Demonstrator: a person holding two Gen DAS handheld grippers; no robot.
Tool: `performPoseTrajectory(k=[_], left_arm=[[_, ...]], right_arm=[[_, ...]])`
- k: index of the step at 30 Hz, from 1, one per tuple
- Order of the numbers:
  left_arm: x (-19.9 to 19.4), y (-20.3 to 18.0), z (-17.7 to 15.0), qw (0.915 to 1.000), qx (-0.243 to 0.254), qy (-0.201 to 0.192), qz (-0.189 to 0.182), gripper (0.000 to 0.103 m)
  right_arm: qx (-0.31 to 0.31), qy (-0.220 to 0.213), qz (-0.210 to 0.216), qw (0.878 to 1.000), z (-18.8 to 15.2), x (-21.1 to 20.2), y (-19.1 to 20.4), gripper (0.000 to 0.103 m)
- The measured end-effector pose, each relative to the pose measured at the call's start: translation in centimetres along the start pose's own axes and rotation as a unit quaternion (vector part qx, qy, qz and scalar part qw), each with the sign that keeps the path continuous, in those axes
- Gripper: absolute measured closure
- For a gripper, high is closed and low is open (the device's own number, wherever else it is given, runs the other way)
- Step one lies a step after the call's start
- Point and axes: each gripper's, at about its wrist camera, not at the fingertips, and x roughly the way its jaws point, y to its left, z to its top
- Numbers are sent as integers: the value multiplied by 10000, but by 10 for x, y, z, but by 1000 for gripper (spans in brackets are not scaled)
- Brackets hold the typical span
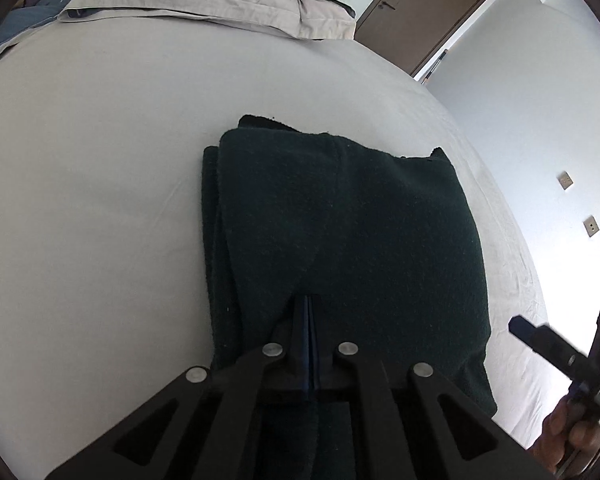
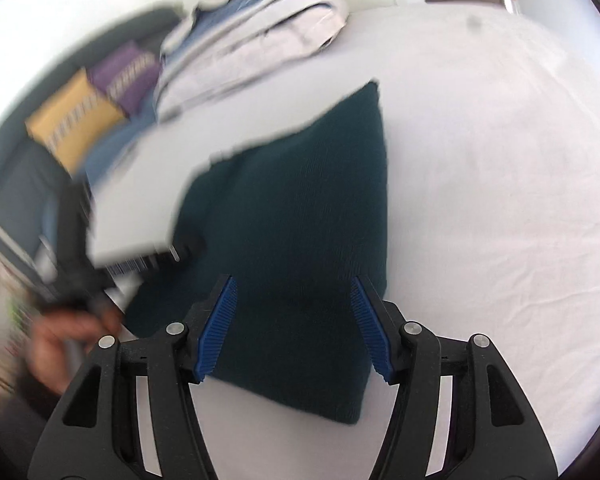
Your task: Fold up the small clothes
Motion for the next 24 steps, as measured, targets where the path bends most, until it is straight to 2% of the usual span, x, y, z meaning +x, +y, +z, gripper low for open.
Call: performPoseTrajectory(k=[2, 7, 11, 14, 16, 18, 21, 24], left_arm=[[1, 0, -1, 9999, 112, -48, 17, 96], [1, 2, -3, 9996, 256, -105, -24, 96], [2, 8, -1, 9994, 245, -95, -223, 96], [4, 6, 0, 9992, 342, -120, -162, 95], [6, 6, 3, 9993, 318, -127, -135, 96], [10, 6, 8, 9996, 242, -122, -103, 95], [13, 3, 12, 9994, 312, -138, 20, 95], [13, 3, 9, 9990, 397, -182, 44, 95]], right_arm=[[420, -39, 489, 9979, 17, 4, -12, 46], [1089, 251, 1179, 9867, 60, 54, -28, 46], [1497, 331, 1379, 9785, 90, 96, -41, 47], [1852, 336, 1333, 9730, 106, 124, -61, 57], [2040, 334, 1052, 9727, 114, 146, -77, 64], [2109, 327, 812, 9736, 116, 163, -89, 81], [2235, 305, 908, 9700, 117, 167, -97, 85], [1926, 112, 596, 9794, 116, 139, -89, 81]])
